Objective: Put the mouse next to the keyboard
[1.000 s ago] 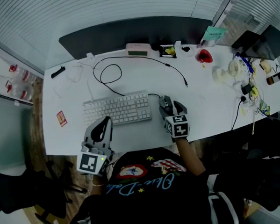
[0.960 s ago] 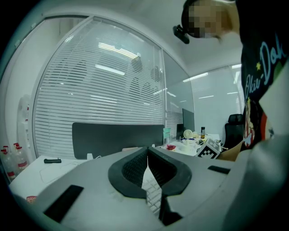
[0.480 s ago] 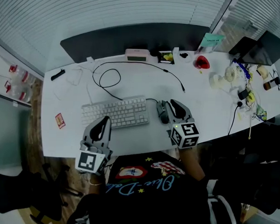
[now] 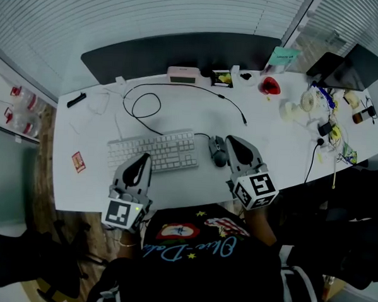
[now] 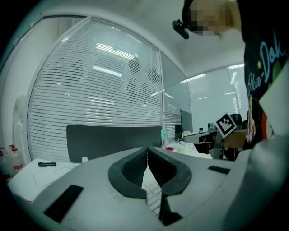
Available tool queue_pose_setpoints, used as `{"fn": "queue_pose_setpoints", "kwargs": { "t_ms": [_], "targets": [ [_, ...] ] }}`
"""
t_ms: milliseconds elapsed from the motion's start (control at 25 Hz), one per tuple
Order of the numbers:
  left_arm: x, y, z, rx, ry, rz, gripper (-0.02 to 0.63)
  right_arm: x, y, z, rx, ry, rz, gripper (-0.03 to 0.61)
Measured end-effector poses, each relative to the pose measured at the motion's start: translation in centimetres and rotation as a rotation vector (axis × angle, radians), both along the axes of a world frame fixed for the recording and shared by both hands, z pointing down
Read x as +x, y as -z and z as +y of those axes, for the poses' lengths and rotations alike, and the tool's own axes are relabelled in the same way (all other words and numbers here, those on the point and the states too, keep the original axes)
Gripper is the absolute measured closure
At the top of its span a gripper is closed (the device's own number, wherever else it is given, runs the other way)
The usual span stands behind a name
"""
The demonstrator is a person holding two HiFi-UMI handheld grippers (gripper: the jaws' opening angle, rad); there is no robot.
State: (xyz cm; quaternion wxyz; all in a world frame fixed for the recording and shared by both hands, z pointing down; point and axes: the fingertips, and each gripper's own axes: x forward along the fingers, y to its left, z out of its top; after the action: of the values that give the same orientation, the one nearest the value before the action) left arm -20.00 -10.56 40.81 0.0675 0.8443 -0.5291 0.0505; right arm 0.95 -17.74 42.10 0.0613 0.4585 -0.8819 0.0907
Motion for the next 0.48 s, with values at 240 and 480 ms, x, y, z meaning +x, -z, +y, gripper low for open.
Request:
{"fn": "queue_pose_setpoints", "kwargs": {
  "t_ms": [240, 480],
  "targets": [
    [0.07, -0.07, 0.15, -0.008, 0.000, 0.000, 0.611, 0.04, 0.06, 0.29, 0.000, 0.007, 0.009, 0.580],
    [0.09, -0.26, 0.24, -0.009, 0.002, -0.001, 0.611, -0.06, -0.09, 0.35, -0.005, 0.018, 0.013, 0.580]
  ]
}}
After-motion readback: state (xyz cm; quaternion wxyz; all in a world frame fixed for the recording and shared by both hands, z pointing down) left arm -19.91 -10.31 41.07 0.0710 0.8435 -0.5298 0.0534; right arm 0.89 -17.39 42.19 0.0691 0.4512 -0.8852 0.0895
